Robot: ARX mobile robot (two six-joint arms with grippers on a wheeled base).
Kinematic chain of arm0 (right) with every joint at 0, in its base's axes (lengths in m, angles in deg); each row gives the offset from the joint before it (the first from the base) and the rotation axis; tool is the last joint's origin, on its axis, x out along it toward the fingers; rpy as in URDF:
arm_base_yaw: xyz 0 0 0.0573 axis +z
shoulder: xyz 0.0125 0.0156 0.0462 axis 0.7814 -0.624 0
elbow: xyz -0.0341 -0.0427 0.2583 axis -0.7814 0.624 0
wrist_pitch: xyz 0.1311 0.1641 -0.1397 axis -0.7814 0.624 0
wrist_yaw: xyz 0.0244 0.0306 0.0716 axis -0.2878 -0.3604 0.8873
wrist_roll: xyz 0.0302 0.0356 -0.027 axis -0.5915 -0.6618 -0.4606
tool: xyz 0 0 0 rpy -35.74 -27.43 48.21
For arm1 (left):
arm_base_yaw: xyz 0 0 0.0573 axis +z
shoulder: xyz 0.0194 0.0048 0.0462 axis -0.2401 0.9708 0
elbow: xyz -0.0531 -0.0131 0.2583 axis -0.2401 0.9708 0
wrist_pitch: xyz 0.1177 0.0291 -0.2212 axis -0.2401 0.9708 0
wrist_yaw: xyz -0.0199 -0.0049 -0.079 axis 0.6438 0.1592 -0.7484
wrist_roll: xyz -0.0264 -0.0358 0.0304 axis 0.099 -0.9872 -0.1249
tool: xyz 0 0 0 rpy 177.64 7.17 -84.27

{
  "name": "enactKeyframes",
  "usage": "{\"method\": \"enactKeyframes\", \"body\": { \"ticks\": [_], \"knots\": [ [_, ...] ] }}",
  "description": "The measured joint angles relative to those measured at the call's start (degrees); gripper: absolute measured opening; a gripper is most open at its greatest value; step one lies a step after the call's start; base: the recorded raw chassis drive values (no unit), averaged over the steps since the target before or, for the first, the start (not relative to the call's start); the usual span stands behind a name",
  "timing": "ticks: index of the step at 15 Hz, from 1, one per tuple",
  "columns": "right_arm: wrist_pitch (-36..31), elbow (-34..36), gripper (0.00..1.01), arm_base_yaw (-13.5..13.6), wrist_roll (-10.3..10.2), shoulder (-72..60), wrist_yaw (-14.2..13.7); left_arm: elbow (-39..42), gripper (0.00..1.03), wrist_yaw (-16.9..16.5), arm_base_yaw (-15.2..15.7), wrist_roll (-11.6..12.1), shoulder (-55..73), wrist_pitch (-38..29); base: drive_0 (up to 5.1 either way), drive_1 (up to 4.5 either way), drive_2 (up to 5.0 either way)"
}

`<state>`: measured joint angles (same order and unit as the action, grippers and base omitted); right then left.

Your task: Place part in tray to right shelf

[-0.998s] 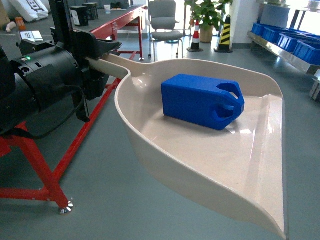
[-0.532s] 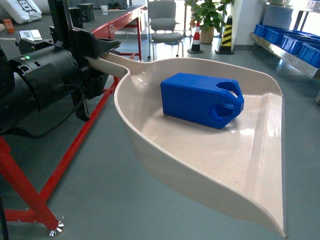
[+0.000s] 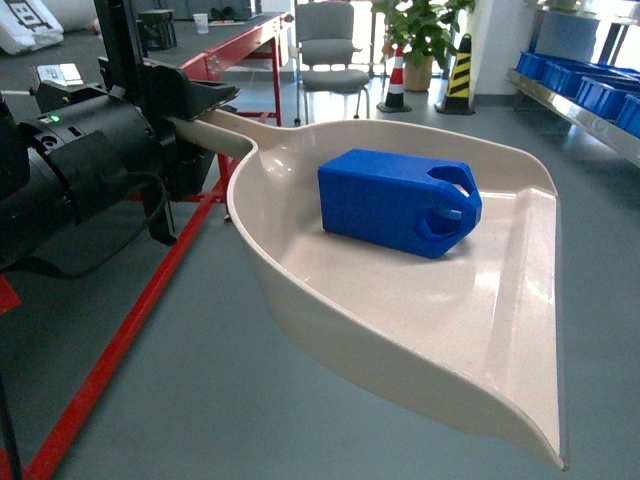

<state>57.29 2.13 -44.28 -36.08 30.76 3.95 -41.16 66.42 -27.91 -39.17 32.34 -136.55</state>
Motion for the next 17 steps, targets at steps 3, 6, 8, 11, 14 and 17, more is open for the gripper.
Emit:
{"method": "enactKeyframes", "body": {
  "ticks": [3,6,8,11,14,17],
  "knots": [
    [-0.35,-0.02,0.98,0.00,0.00,0.13,0.02,-0.07,0.12,-0.31,-0.09,-0.07,-0.02,-0.28,0.0,4.02,-4.0],
    [-0.11,0.00,0.98,0.00,0.00,0.09,0.00,-0.07,0.12,-0.28,-0.07,-0.04,-0.02,-0.22,0.0,4.07,-4.0],
    [-0.26,0.00,0.98,0.00,0.00,0.02,0.00,-0.07,0.12,-0.28,-0.07,-0.02,-0.02,-0.02,0.0,4.06,-4.0],
    [-0.11,-0.02,0.98,0.00,0.00,0.00,0.00,-0.07,0.12,-0.24,-0.07,-0.07,-0.02,-0.15,0.0,4.05,-4.0],
    [-0.15,0.00,0.98,0.00,0.00,0.09,0.02,-0.07,0.12,-0.33,-0.09,-0.04,-0.04,0.07,0.0,4.06,-4.0],
    [0.07,-0.02,0.98,0.00,0.00,-0.02,0.11,-0.07,0.12,-0.11,-0.07,-0.02,-0.04,-0.11,0.0,4.02,-4.0]
  ]
}}
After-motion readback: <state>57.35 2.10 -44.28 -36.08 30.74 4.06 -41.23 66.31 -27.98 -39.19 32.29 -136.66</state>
